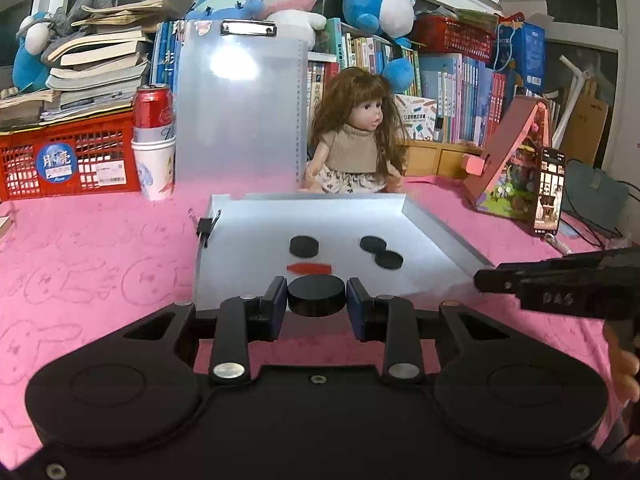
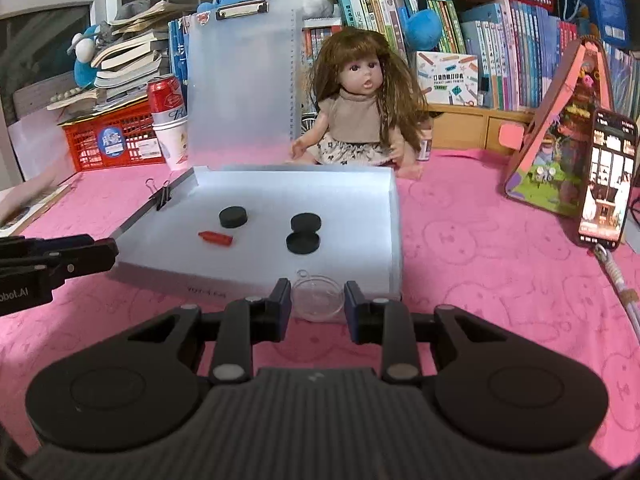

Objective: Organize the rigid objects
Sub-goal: 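Carry the puck and the clear cap with both grippers over the white box, then open the left gripper to set the puck down while the right gripper sets the cap on the stacked pucks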

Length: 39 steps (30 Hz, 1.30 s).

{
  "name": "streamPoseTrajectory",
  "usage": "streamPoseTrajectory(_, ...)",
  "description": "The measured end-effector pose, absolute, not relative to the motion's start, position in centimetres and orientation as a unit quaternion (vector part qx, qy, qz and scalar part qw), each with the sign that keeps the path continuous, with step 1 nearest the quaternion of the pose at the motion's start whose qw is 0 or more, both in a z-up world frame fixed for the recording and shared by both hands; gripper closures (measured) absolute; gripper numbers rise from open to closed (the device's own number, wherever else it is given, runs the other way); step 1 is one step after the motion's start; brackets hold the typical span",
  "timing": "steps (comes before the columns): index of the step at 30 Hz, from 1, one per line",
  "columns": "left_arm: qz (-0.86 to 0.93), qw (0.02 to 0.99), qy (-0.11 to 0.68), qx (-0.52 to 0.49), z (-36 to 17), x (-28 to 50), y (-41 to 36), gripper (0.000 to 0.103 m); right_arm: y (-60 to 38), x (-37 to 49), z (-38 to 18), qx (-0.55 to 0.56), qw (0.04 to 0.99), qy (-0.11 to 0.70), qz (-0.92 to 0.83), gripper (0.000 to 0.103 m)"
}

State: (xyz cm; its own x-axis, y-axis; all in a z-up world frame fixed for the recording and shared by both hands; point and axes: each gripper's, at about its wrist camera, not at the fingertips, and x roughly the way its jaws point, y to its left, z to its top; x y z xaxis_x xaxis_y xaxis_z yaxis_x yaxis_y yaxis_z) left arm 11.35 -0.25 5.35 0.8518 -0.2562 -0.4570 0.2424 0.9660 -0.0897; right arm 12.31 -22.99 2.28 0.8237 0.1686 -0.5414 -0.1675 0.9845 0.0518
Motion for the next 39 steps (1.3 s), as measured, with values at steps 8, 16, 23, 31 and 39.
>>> streamPoseTrajectory(8,-0.125,0.962,0.242,-0.010,4.8,14.7,-1.9,0.072,-22.1,15.5,2.3,0.007,0.951,0.293,0.094,0.070)
streamPoseTrajectory(16,-0.116,0.957,0.265,-0.018,3.5,17.9,-2.8,0.072,-21.5,18.0,1.1,0.015,0.946,0.307,0.104,0.070)
streamPoseTrajectory(23,-0.112,0.951,0.287,-0.030,2.2,20.1,-3.0,0.072,-20.8,19.7,0.3,0.008,0.942,0.318,0.110,0.070)
streamPoseTrajectory(31,-0.108,0.947,0.302,-0.034,0.9,21.8,-3.2,0.072,-20.5,20.6,-0.5,0.002,0.940,0.323,0.114,0.070)
streamPoseTrajectory(39,-0.107,0.943,0.314,-0.028,0.7,23.0,-3.6,0.072,-20.0,21.3,-0.7,-0.009,0.933,0.338,0.120,0.070)
